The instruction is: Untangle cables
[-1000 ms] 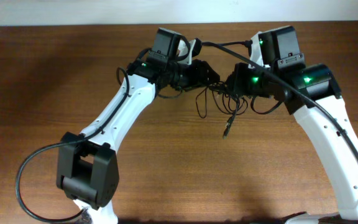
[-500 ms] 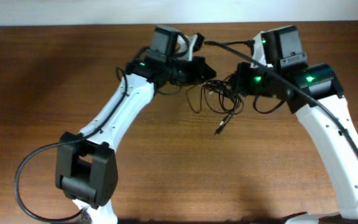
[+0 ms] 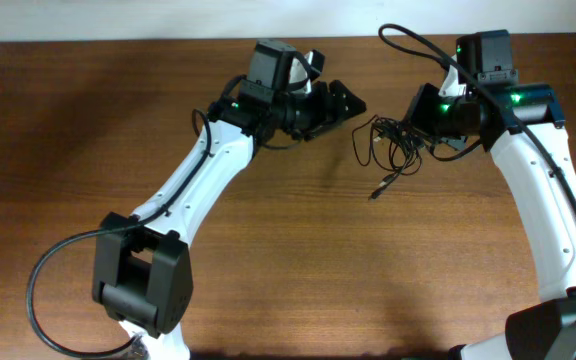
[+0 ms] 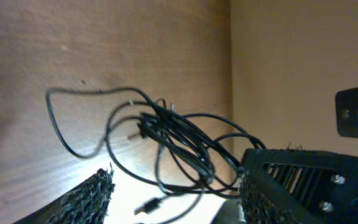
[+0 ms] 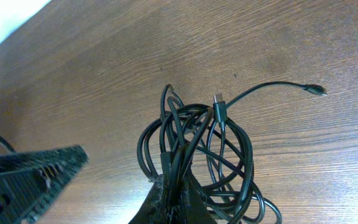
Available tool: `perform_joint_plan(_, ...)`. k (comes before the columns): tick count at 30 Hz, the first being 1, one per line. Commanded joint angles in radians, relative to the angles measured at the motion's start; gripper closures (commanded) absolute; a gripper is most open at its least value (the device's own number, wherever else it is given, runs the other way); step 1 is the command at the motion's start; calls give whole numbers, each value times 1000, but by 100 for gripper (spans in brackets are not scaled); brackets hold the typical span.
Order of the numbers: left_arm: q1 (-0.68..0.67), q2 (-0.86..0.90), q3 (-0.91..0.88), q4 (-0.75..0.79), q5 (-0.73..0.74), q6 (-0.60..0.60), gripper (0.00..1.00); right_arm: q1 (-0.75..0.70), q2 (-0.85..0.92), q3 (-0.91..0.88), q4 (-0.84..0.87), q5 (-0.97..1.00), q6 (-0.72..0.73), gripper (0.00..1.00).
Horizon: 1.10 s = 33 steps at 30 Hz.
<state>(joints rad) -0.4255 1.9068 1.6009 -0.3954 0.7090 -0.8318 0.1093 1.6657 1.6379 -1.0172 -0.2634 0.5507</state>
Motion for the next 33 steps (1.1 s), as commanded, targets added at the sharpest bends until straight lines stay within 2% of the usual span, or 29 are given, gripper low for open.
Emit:
perform_joint_plan(1,-26,22,7,2,40,-198,28,2,-7,21,4,-18,8,96)
perform_joint_plan(5,-60,109,7,85,164,-336,29,2,-7,21,3,-18,8,96)
perform_joint_plan(7,-81,174,7,188,225,-380,37,2,-7,21,3,-18,7,96)
perform_joint_plan(11,-87,209,7,253,179,-380,45,2,-7,21,-3,-18,3,96)
perform_joint_plan(15,-87,209,7,288,68,-390,47,3,-7,21,-8,-30,4,96)
perform_joint_plan(19,-87,209,7,343,6,-456,48,3,-7,21,-11,-44,3,96)
perform_joint_plan(21,-87,209,7,396,-23,-459,71,3,-7,21,-19,-43,3,96)
perform_joint_plan(22,-85,209,7,410,-30,-459,89,3,-7,21,-23,-43,3,96)
perform_joint_plan(23,-82,209,7,428,-29,-458,100,2,-7,21,-27,-43,-10,96)
perform_joint_plan(24,-79,209,7,434,-30,-452,100,2,-7,21,-28,-43,-21,96)
perform_joint_plan(26,-60,209,7,434,-22,-352,100,2,-7,21,-39,-43,-37,96)
perform_joint_plan(27,-41,209,7,442,-2,-232,100,2,-7,21,-42,-42,-52,96)
perform_joint_plan(30,29,209,8,436,60,-19,100,-1,-7,21,-52,-39,-103,96)
perform_joint_plan(33,133,203,8,344,64,109,100,-34,-7,21,-81,-6,-118,96)
